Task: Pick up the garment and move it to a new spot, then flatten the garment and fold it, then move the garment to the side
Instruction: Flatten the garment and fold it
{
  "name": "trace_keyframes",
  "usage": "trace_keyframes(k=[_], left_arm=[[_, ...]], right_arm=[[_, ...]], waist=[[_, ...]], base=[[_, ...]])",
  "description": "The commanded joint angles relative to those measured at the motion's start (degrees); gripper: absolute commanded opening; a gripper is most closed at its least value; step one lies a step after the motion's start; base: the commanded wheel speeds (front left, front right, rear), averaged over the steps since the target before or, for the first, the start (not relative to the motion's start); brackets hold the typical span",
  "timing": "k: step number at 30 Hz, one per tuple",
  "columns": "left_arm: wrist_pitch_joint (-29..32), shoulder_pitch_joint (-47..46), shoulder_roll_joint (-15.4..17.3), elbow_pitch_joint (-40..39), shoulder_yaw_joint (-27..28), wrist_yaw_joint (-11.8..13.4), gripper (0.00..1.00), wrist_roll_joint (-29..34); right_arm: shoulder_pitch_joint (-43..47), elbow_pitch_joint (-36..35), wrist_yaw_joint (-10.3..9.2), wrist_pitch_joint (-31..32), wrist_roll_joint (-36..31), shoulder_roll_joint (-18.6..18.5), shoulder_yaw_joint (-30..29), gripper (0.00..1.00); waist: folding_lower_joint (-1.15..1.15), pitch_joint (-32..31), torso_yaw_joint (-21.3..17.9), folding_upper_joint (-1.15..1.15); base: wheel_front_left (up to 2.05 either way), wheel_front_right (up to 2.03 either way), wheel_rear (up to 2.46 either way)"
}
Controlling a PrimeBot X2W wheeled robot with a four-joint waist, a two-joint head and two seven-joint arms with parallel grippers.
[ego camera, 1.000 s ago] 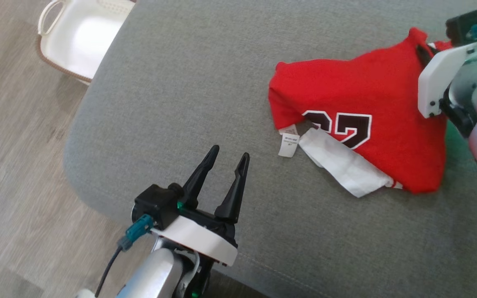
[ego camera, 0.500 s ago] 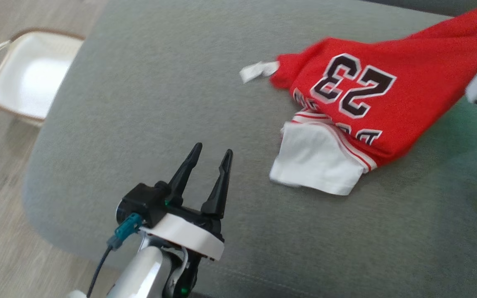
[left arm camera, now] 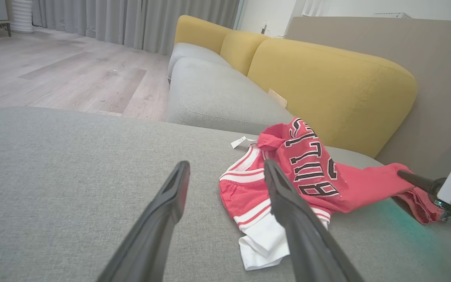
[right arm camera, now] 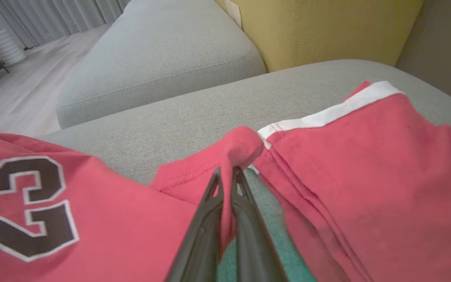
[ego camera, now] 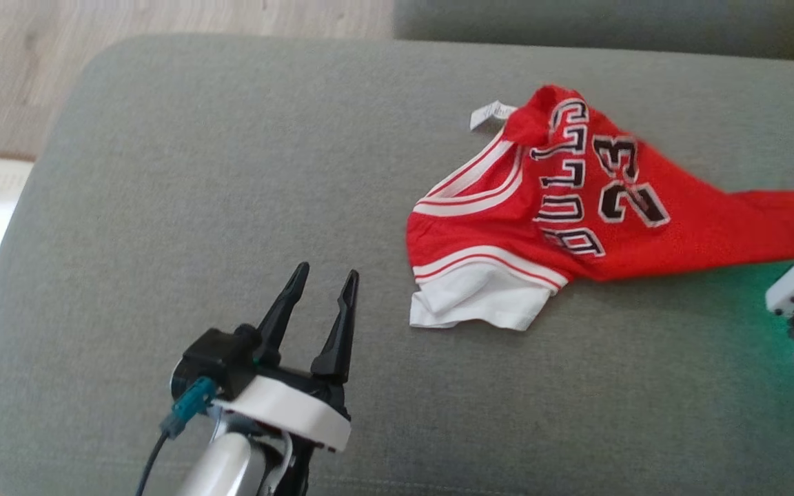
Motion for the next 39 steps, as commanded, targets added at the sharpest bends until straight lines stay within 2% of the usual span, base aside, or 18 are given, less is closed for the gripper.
trace_keyframes(k=[1, 11, 12, 17, 18, 19, 22, 24, 27, 32, 35, 39], left_arm=[[-0.3, -0.5, 0.1, -1.6, 2.6, -0.4, 1.00, 0.7], [-0.3, 1.9, 0.1, -2.1, 4.0, -0.3, 1.00, 1.1], [-0.3, 1.9, 0.1, -2.1, 4.0, -0.3, 1.00, 1.1], [-0.3, 2.3, 0.1, -2.2, 3.9, -0.2, 1.00, 1.1], [-0.3, 2.3, 0.1, -2.2, 3.9, -0.2, 1.00, 1.1], [-0.3, 2.3, 0.1, -2.2, 3.8, -0.2, 1.00, 1.1], [-0.3, 2.4, 0.1, -2.2, 3.9, -0.2, 1.00, 1.1], [-0.3, 2.4, 0.1, -2.1, 3.9, -0.3, 1.00, 1.2], [-0.3, 2.4, 0.1, -2.0, 3.9, -0.4, 1.00, 1.2], [-0.3, 2.6, 0.1, -2.6, 4.1, -0.3, 1.00, 1.5], [-0.3, 2.7, 0.1, -3.3, 4.3, -0.2, 1.00, 1.8], [-0.3, 2.7, 0.1, -3.8, 4.5, -0.4, 1.00, 2.1]], right_arm=[[-0.4, -1.5, -0.05, -0.8, -1.9, 0.3, -0.6, 0.00], [9.4, -9.6, -0.05, -0.8, -17.8, 7.7, -18.7, 0.00], [9.4, -9.6, -0.05, -0.8, -17.8, 7.7, -18.7, 0.00], [15.7, -15.7, -0.05, -0.1, -27.7, 13.6, -30.0, 0.00], [16.6, -17.7, -0.05, 0.6, -29.7, 14.8, -31.8, 0.41], [17.2, -20.0, -0.05, 1.3, -31.5, 15.9, -33.3, 1.00], [18.5, -27.7, -0.05, 3.4, -35.7, 17.6, -35.4, 1.00], [18.3, -30.3, -0.05, 3.8, -33.7, 17.8, -32.3, 1.00], [18.8, -33.3, -0.05, 3.1, -27.1, 17.9, -23.8, 1.00], [23.7, -44.8, -0.05, 3.0, -16.9, 17.9, -7.7, 1.00], [28.1, -51.7, -0.05, 4.7, -13.8, 17.9, -2.7, 1.00], [32.2, -57.9, -0.05, 7.2, -12.2, 17.9, 0.6, 1.00]], waist=[[0.00, -1.9, -1.8, 0.00], [0.00, -5.1, -6.0, 0.00], [0.00, -5.1, -6.0, 0.00], [0.00, -5.5, -7.1, 0.00], [0.00, -5.5, -7.3, 0.00], [0.00, -5.6, -7.5, 0.00], [0.00, -5.7, -8.0, 0.00], [0.00, -5.9, -8.1, 0.00], [0.00, -6.4, -8.3, 0.00], [0.00, -7.1, -7.9, 0.00], [0.00, -7.0, -7.0, 0.00], [0.00, -6.4, -5.6, 0.00]], base=[[0.00, 0.00, 0.00], [0.00, 0.00, 0.00], [0.00, 0.00, 0.00], [0.00, 0.00, 0.00], [0.00, 0.00, 0.00], [0.00, 0.00, 0.00], [0.00, 0.00, 0.00], [0.00, 0.00, 0.00], [0.00, 0.00, 0.00], [0.00, 0.00, 0.00], [0.00, 0.00, 0.00], [0.00, 0.00, 0.00]])
